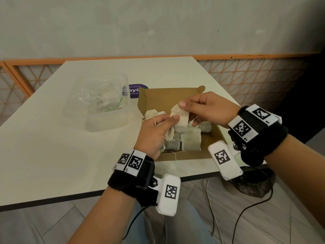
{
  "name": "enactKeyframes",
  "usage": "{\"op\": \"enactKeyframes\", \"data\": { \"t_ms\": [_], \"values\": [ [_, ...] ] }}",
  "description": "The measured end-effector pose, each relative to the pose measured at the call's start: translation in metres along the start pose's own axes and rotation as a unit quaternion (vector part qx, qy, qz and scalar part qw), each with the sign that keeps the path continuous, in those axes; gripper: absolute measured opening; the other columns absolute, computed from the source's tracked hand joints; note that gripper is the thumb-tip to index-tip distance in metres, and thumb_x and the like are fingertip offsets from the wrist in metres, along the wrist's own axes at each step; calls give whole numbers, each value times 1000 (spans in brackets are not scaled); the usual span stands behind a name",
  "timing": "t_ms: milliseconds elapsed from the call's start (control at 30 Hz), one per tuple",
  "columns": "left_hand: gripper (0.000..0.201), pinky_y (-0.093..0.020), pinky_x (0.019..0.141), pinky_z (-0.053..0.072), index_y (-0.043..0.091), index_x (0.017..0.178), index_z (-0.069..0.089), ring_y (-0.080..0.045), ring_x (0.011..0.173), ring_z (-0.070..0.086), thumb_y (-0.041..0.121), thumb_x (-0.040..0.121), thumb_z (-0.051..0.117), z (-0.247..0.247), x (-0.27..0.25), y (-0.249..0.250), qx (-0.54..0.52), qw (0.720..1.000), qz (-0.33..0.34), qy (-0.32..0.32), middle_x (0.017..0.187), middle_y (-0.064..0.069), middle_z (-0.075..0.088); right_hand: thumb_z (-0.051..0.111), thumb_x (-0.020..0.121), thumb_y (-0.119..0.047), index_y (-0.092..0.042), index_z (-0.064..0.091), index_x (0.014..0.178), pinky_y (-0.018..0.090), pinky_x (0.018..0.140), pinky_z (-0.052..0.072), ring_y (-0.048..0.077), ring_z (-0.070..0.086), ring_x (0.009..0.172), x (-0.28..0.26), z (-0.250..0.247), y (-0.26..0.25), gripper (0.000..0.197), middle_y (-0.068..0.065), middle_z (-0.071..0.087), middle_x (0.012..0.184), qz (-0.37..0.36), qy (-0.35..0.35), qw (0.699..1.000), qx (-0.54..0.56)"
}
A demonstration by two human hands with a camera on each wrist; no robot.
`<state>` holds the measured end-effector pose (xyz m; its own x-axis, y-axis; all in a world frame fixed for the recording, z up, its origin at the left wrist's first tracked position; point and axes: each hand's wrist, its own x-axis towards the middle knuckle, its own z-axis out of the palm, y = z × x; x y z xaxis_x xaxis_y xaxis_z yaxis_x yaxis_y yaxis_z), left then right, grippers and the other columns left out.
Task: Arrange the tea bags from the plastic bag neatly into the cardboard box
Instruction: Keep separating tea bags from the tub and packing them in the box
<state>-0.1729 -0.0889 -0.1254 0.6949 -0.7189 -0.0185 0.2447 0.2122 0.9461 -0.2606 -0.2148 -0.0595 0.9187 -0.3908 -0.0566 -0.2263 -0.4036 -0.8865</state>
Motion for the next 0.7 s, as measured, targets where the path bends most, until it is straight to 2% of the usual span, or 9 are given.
{"op": "enactKeyframes", "data": {
  "t_ms": [33, 133, 233, 333, 400, 467, 533, 633, 700],
  "values": [
    [7, -29, 73, 55, 6, 84, 71, -16, 76, 66, 11, 86, 66, 0, 0, 0, 6, 1000, 3, 1, 81, -9, 70, 66, 77, -36, -2, 67, 97, 18, 62, 53, 16, 62, 74, 0, 0, 1, 40, 17, 69, 88, -3, 0, 1000, -19],
    [9, -28, 70, 53, 13, 78, 72, -17, 75, 63, 12, 85, 67, 1, 1, -1, 11, 1000, 4, 12, 78, -6, 68, 68, 81, -9, 7, 63, 100, 19, 63, 48, 19, 57, 73, 3, -3, 2, 26, 21, 65, 87, -9, 30, 998, -47],
    [9, -20, 57, 52, 13, 79, 69, -14, 68, 64, 9, 86, 65, 0, 1, 1, -16, 999, 0, 30, 70, 0, 68, 70, 80, -17, -3, 68, 93, 29, 72, 46, 19, 56, 74, 1, -22, 1, 19, 18, 67, 87, -9, 84, 984, -157],
    [4, -19, 59, 53, 11, 84, 69, -13, 72, 68, 9, 85, 65, -2, 2, 1, -48, 998, -10, 40, 77, 0, 69, 69, 80, -21, -5, 67, 92, 27, 67, 38, 16, 51, 72, -4, -42, 2, 20, 11, 61, 81, 17, 91, 964, -248],
    [3, -20, 62, 56, 9, 86, 68, -15, 73, 68, 9, 85, 65, -2, 3, 2, -63, 997, -15, 43, 80, -2, 68, 69, 80, -19, -4, 65, 94, 28, 68, 38, 17, 51, 74, -6, -49, 6, 21, 14, 62, 84, 44, 67, 955, -285],
    [3, -23, 66, 55, 9, 86, 68, -15, 74, 68, 9, 85, 65, -2, 3, 2, -70, 996, -18, 45, 82, -3, 68, 70, 79, -18, -10, 65, 91, 29, 76, 43, 17, 55, 77, -8, -51, 13, 16, 15, 67, 90, 75, 12, 948, -309],
    [2, -23, 65, 55, 9, 85, 67, -15, 74, 67, 10, 85, 65, -2, 3, 2, -72, 996, -21, 45, 82, -3, 68, 72, 78, -21, -16, 66, 89, 29, 81, 44, 14, 57, 79, -8, -50, 19, 13, 8, 69, 87, 102, -43, 937, -333],
    [2, -20, 58, 54, 10, 85, 66, -14, 72, 67, 11, 85, 65, -1, 3, 2, -70, 996, -22, 47, 79, -1, 68, 72, 78, -27, -21, 65, 89, 20, 66, 37, 8, 49, 72, 0, -45, 28, 15, -11, 55, 71, 120, -58, 911, -389],
    [2, -18, 52, 50, 10, 85, 66, -12, 71, 67, 12, 86, 65, -1, 2, 3, -65, 996, -24, 48, 79, 0, 68, 72, 78, -29, -22, 66, 97, 18, 60, 33, 3, 44, 66, 8, -44, 33, 22, -14, 47, 69, 125, -41, 899, -418]
  ]
}}
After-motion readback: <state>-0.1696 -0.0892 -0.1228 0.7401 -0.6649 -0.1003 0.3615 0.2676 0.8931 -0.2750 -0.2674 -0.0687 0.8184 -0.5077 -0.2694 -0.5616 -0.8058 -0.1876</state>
